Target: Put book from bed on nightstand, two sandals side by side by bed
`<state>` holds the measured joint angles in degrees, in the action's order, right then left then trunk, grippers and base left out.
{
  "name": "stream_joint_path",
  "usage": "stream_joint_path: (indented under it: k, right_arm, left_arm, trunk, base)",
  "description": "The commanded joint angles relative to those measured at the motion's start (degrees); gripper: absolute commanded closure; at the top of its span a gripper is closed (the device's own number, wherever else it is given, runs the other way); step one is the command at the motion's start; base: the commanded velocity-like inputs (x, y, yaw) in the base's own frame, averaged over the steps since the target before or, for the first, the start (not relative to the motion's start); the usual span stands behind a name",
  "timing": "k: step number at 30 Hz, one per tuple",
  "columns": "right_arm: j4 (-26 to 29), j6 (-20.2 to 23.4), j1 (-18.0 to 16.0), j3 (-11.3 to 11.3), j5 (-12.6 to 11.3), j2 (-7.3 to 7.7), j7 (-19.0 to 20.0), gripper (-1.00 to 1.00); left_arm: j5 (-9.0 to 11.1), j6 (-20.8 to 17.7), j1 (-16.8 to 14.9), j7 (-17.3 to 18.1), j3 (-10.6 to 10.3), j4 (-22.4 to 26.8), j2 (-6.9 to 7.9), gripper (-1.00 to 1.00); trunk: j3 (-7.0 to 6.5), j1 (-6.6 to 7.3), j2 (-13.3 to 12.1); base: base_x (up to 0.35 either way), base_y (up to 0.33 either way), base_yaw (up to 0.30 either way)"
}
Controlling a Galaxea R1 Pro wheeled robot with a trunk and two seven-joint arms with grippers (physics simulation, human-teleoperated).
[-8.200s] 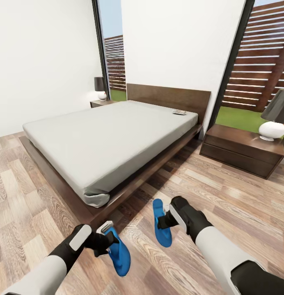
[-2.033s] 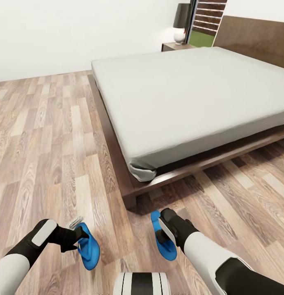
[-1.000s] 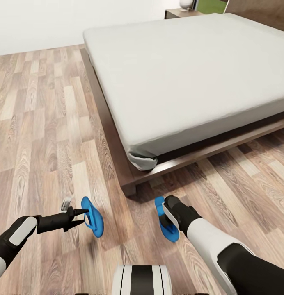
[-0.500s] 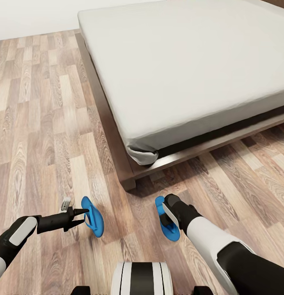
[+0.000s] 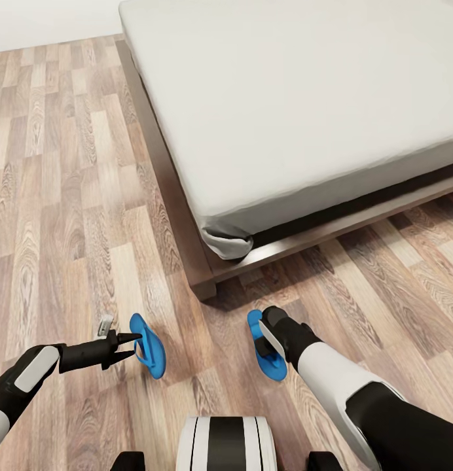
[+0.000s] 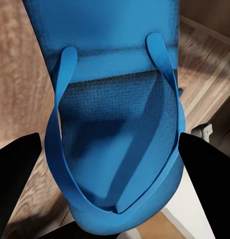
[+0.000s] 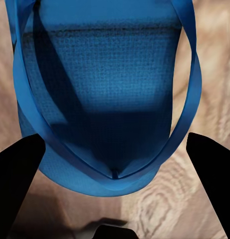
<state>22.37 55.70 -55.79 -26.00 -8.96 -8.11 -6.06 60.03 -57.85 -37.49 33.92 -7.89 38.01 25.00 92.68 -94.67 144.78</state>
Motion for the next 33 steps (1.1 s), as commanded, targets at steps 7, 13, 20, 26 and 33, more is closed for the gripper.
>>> stream_joint_path:
  k: [7, 13, 20, 26, 33]
  right_arm:
    - [0.05, 0.20, -0.25, -0.39, -0.63, 0.03, -0.53, 1.00]
    - [0.05, 0.20, -0.30, -0.37, -0.67, 0.08, -0.53, 1.00]
    - [0.05, 0.26, -0.73, -0.37, -0.64, 0.09, -0.53, 1.00]
    - [0.05, 1.57, -1.31, -0.38, -0.70, 0.11, -0.53, 1.00]
    - [0.05, 1.93, -1.81, -0.40, -0.69, 0.10, -0.53, 1.00]
  left_arm:
    - [-0.17, 0.00, -0.04, 0.41, -0.20, -0.04, 0.05, 1.00]
    - [-0.17, 0.00, -0.04, 0.38, -0.20, -0.04, 0.06, 1.00]
    - [-0.17, 0.01, -0.04, 0.37, -0.21, -0.04, 0.05, 1.00]
    - [-0.17, 0.00, -0.04, 0.37, -0.20, -0.04, 0.05, 1.00]
    - [-0.17, -0.05, -0.04, 0.37, -0.20, -0.04, 0.05, 1.00]
  trunk:
    - [0.03, 0.01, 0.01]
    - [0.03, 0.01, 0.01]
    - [0.25, -0.02, 0.03]
    - [1.58, -0.17, 0.11]
    - [2.47, -0.28, 0.16]
  base:
    - [0.000, 0.000, 0.000]
    - [0.000, 0.000, 0.000]
    - [0.000, 0.000, 0.000]
    - [0.000, 0.000, 0.000]
    - [0.000, 0.000, 0.000]
